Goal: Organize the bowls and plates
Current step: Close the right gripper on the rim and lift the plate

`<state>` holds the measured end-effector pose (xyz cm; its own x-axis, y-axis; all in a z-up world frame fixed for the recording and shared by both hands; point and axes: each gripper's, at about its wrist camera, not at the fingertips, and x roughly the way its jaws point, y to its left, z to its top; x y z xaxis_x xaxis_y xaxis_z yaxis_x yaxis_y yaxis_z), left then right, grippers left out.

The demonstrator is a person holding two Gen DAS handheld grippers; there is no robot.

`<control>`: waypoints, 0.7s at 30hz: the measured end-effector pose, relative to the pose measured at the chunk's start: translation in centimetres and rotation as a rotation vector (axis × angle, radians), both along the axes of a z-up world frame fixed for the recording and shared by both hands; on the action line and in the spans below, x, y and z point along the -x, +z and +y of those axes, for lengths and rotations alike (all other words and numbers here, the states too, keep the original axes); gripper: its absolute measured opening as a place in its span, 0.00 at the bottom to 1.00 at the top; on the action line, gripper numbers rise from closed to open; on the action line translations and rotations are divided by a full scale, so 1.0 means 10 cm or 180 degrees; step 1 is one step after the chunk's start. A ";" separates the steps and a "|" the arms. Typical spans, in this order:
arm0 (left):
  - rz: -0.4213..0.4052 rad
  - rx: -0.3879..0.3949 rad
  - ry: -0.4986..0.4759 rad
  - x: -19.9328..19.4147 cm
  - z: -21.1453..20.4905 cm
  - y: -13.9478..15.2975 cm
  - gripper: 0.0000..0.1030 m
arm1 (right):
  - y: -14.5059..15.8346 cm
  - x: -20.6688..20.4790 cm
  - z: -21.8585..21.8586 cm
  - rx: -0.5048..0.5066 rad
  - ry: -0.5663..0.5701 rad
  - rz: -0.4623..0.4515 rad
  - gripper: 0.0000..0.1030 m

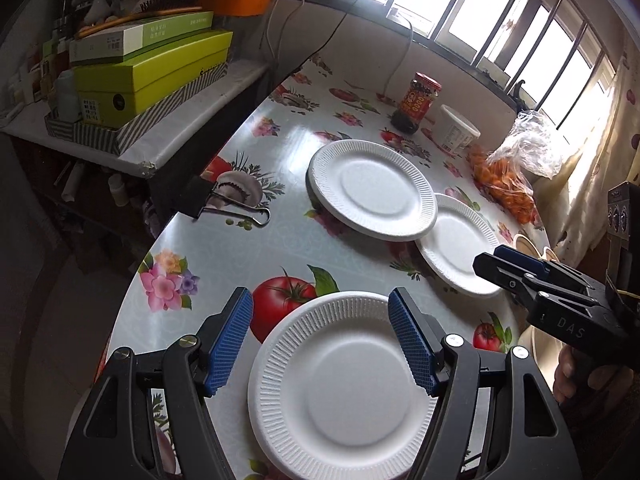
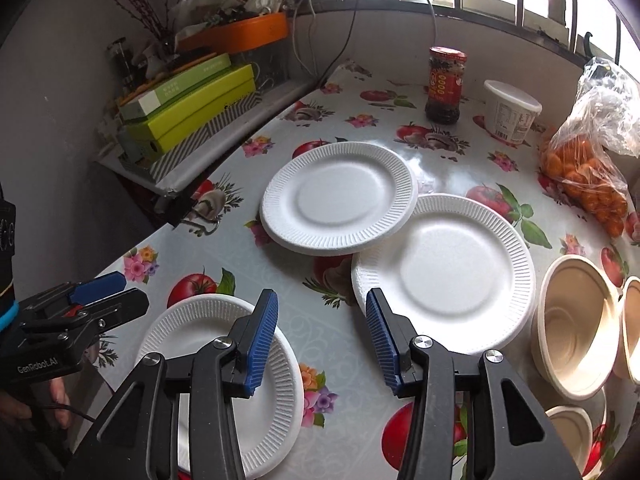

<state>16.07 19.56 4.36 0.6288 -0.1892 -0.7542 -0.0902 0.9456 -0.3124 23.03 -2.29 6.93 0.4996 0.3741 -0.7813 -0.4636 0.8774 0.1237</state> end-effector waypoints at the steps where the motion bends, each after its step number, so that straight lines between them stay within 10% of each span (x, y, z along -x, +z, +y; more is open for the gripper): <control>1: 0.0002 0.0018 0.0006 -0.06 0.02 0.02 0.69 | 0.05 -0.06 -0.03 -0.0006 0.0042 -0.0016 0.52; 21: 0.0237 0.0233 0.0165 -0.85 -0.13 -0.04 0.69 | 0.13 -1.43 -0.50 -0.0042 0.0691 0.0422 0.52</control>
